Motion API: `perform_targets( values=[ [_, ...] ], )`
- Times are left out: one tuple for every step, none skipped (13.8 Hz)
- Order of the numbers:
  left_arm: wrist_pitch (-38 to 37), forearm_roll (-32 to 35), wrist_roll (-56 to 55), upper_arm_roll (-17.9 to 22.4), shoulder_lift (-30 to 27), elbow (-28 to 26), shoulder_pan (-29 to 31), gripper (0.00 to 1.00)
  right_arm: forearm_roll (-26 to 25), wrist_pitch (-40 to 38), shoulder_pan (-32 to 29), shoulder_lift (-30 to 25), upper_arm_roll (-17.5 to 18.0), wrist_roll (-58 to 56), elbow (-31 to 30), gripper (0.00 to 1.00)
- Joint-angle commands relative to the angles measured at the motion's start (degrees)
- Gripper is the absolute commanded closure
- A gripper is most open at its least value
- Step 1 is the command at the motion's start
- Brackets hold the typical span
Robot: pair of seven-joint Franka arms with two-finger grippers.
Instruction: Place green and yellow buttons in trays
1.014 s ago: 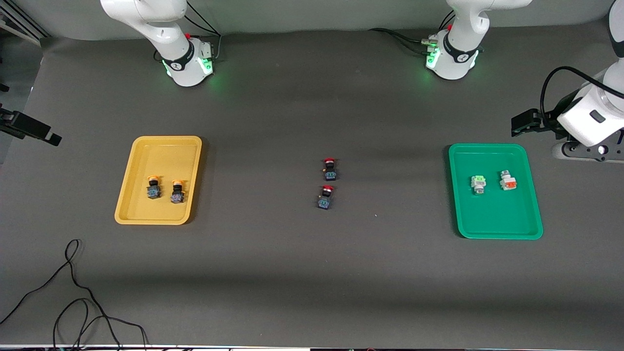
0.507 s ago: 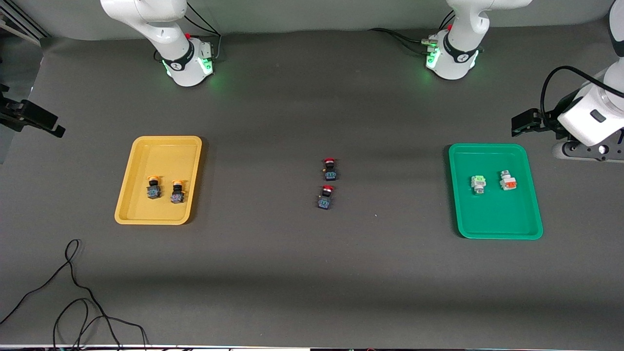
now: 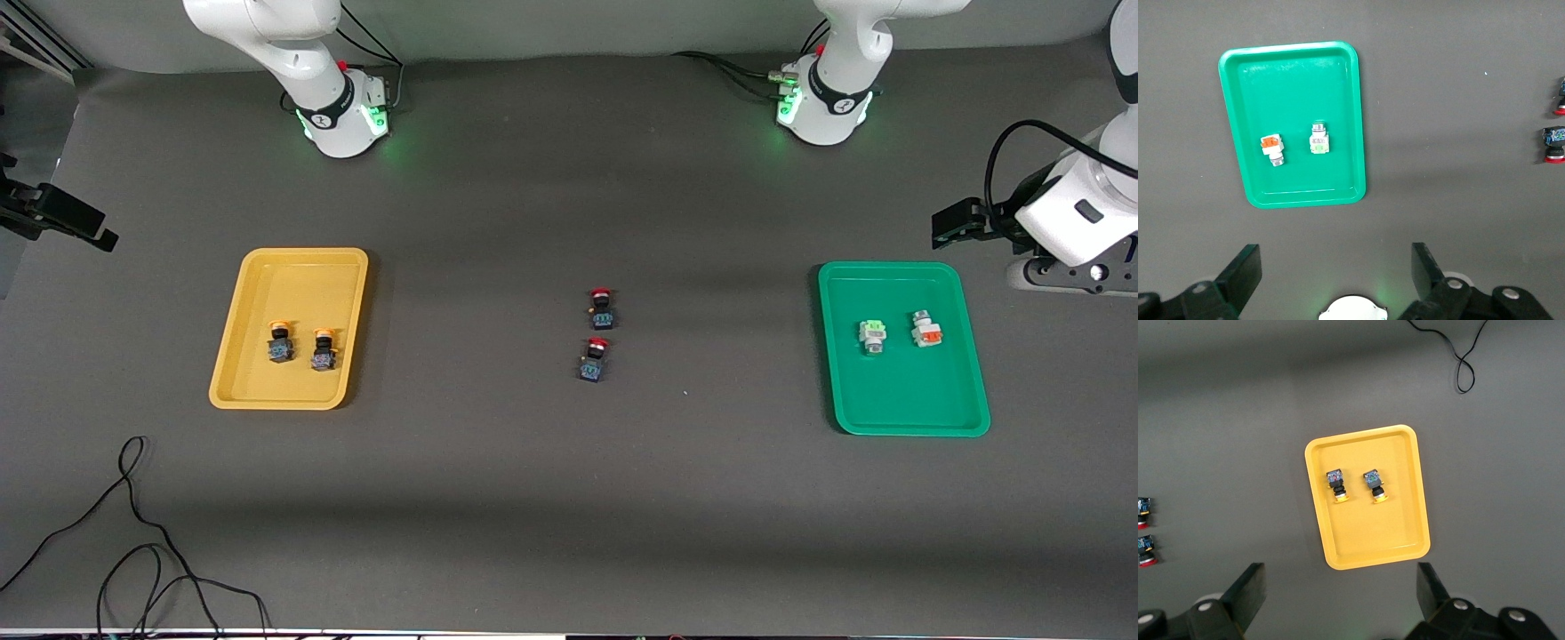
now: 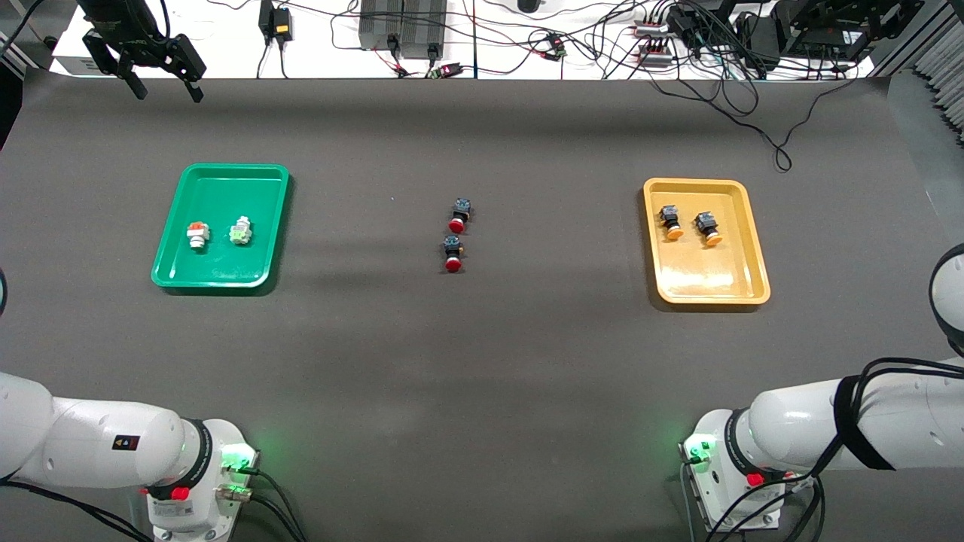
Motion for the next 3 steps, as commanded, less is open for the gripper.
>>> perform_targets(
  values=[
    [-0.3,0.0,0.1,0.7,-0.5,0.6,-0.9,0.0,0.1,0.1,-0.1,0.2,-0.2,1.2,0.6,0.0],
    [-0.3,0.1,0.1,0.7,-0.4,0.6,-0.9,0.0,0.1,0.1,-0.1,0.3,-0.2,1.1,0.7,0.0],
    [-0.3,0.1,0.2,0.7,-0.4,0.6,-0.9,0.0,0.1,0.1,-0.1,0.4,-0.2,0.4,0.7,0.0]
  ],
)
